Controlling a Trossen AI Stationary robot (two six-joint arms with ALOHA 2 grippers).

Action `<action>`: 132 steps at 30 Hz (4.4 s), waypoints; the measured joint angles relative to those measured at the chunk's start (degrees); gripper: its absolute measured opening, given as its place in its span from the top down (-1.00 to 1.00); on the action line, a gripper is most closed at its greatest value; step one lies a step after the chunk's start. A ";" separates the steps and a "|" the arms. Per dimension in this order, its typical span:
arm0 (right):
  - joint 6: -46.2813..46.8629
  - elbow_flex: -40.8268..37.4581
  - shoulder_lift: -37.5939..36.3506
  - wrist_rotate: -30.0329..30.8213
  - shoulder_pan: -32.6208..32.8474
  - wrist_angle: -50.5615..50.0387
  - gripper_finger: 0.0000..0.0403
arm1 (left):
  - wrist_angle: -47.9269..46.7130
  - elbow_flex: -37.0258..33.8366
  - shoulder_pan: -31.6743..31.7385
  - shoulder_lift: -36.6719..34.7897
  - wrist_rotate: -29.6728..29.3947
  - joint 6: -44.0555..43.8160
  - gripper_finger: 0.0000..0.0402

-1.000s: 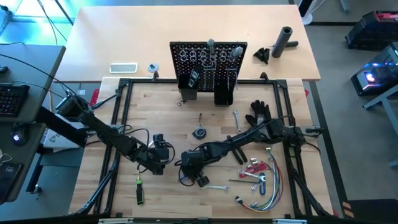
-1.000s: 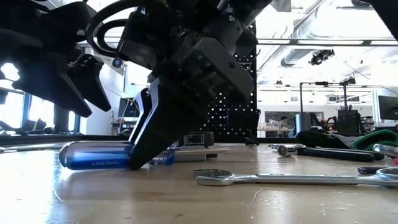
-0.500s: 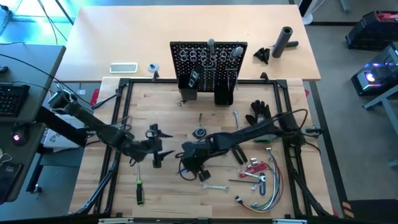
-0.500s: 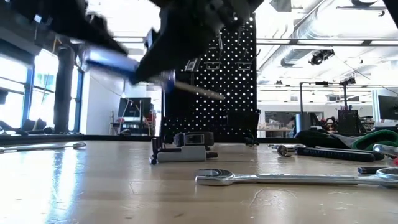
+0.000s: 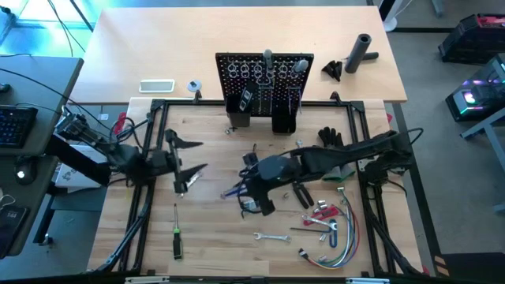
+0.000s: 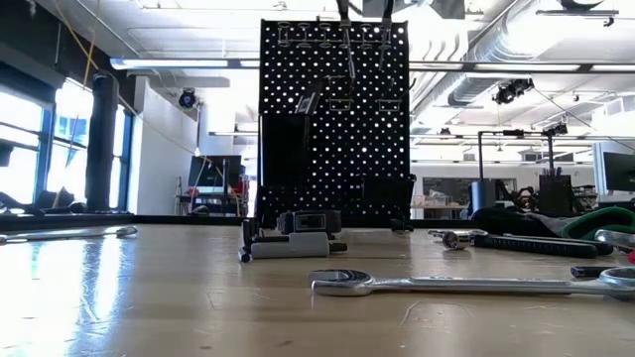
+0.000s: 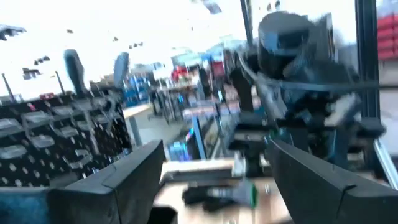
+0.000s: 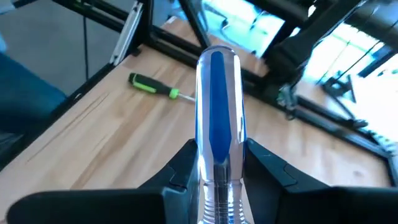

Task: Hang tools onto peg board
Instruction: Hang the blue screwdriver on the peg board

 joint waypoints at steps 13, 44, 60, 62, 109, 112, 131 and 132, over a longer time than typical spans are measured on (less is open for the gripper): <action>-7.57 -0.02 -1.78 5.36 -1.01 11.12 0.58 | 7.10 0.01 4.18 2.77 11.65 4.58 -0.40; -12.35 0.00 -6.14 5.17 -4.67 15.63 0.57 | 19.81 0.01 16.18 8.04 5.26 2.31 -0.40; -10.81 0.00 -6.12 1.37 -7.41 19.26 0.57 | 19.64 0.01 16.14 11.54 19.61 0.45 -0.40; -10.56 0.00 -6.10 0.88 -7.93 19.27 0.57 | 21.74 0.01 16.14 12.62 21.90 0.46 -0.40; -8.89 0.02 -5.92 -1.93 -11.38 18.10 0.57 | 32.33 5.19 21.14 21.35 33.09 5.12 0.54; -8.91 0.07 -5.92 -0.74 -11.53 17.73 0.53 | 31.29 5.28 21.63 20.71 33.23 5.88 0.54; -5.08 0.02 -12.17 20.07 -9.67 4.61 0.04 | 10.06 22.62 28.69 19.97 32.97 13.06 0.54; -4.59 0.02 -12.62 20.51 -9.14 3.28 0.04 | 8.92 24.15 29.37 19.96 32.67 13.19 0.54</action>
